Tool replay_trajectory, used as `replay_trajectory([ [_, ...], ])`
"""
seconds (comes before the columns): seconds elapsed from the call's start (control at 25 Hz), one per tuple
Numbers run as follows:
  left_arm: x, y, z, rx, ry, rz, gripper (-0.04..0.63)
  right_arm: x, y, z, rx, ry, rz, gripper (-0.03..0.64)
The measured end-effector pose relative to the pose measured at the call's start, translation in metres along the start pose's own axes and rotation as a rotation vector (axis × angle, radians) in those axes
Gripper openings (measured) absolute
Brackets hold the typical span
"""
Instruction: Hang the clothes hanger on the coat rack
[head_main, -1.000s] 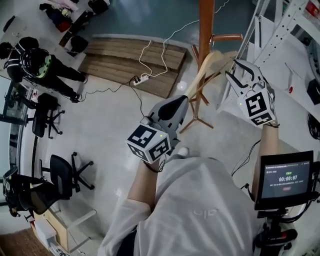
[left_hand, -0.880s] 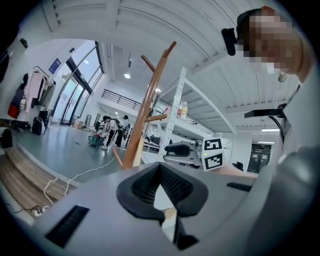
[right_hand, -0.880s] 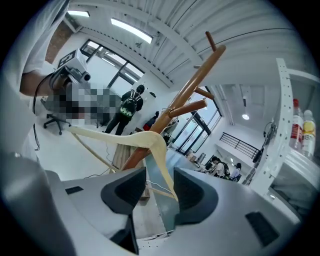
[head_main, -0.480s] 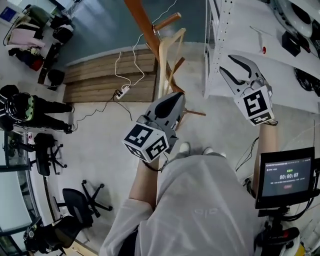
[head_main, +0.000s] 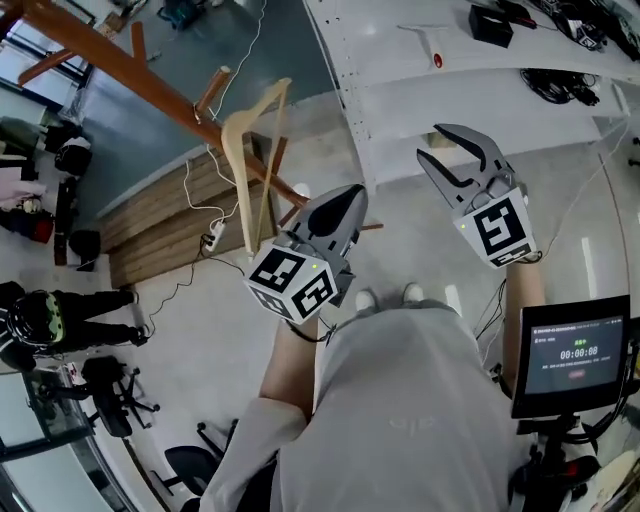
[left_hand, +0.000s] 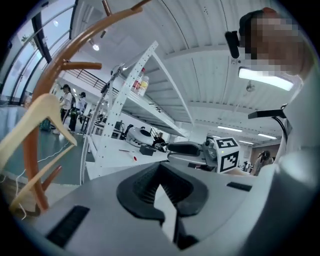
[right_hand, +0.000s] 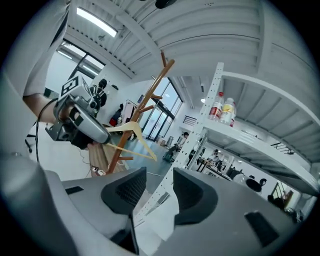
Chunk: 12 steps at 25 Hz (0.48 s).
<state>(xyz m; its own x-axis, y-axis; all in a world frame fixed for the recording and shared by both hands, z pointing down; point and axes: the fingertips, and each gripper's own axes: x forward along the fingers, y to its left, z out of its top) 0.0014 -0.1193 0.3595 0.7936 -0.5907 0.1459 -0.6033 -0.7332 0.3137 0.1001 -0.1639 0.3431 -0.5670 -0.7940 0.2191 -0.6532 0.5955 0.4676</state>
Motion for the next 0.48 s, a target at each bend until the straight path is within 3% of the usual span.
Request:
replay_trajectory([
  [0.24, 0.044, -0.027, -0.015, -0.008, 0.047, -0.133, 0.002, -0.049, -0.007, -0.023, 0.133, 0.014, -0.079, 0.175],
  [0.48, 0.07, -0.072, -0.027, -0.009, 0.096, -0.28, 0.002, -0.101, 0.002, -0.045, 0.187, 0.089, -0.16, 0.173],
])
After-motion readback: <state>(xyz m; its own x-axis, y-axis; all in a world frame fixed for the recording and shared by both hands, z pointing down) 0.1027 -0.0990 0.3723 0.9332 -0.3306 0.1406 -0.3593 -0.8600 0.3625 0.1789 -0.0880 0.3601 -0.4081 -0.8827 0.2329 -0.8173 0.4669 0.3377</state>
